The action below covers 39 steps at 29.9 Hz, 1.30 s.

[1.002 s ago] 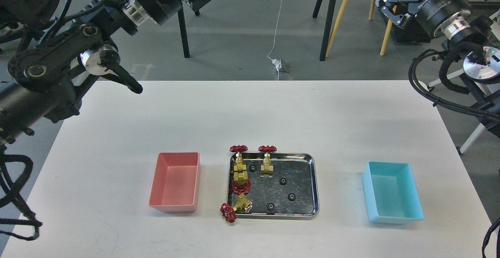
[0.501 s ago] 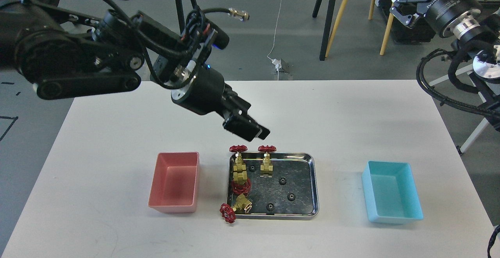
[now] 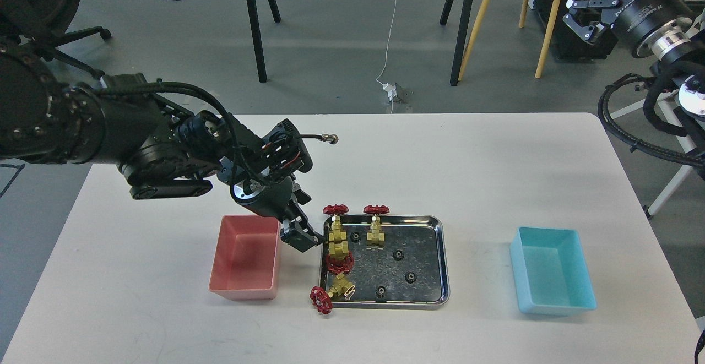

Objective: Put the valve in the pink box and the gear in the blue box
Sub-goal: 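Move the left gripper down over the brass valve on the tray, then close the left gripper on the red-handled brass valve and lift it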

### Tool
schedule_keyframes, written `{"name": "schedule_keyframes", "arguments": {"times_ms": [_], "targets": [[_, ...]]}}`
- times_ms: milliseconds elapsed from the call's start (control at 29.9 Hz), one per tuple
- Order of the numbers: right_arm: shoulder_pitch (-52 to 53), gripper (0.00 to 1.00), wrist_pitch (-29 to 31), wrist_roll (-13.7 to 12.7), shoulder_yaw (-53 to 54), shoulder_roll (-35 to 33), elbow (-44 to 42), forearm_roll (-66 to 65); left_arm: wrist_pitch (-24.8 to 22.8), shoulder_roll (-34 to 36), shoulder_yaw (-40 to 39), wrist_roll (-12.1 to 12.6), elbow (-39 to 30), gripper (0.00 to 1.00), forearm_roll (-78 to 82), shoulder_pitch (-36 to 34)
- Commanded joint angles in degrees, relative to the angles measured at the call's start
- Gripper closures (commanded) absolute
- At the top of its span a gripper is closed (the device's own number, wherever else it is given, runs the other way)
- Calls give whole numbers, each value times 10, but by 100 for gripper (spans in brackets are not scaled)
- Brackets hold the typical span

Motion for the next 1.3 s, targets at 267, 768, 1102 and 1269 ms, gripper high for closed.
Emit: {"name": "schedule_keyframes", "arguments": {"times_ms": [267,768,1102,1269], "targets": [[-2,1,0,0,-2,0,-9,0,34,-2,-17,0,-1,5,-4,36],[-17,1,0,-1,-1,-1,-8,0,34,-16,-34,0,28,9,-7,83],[-19,1,0,0,-2,-1,-9,0,36,-16,-35,0,27,30,-6,88],[-25,1,0,0,-2,-1,-9,0,54,-17,-42,0,27,32,-5,90]]}}
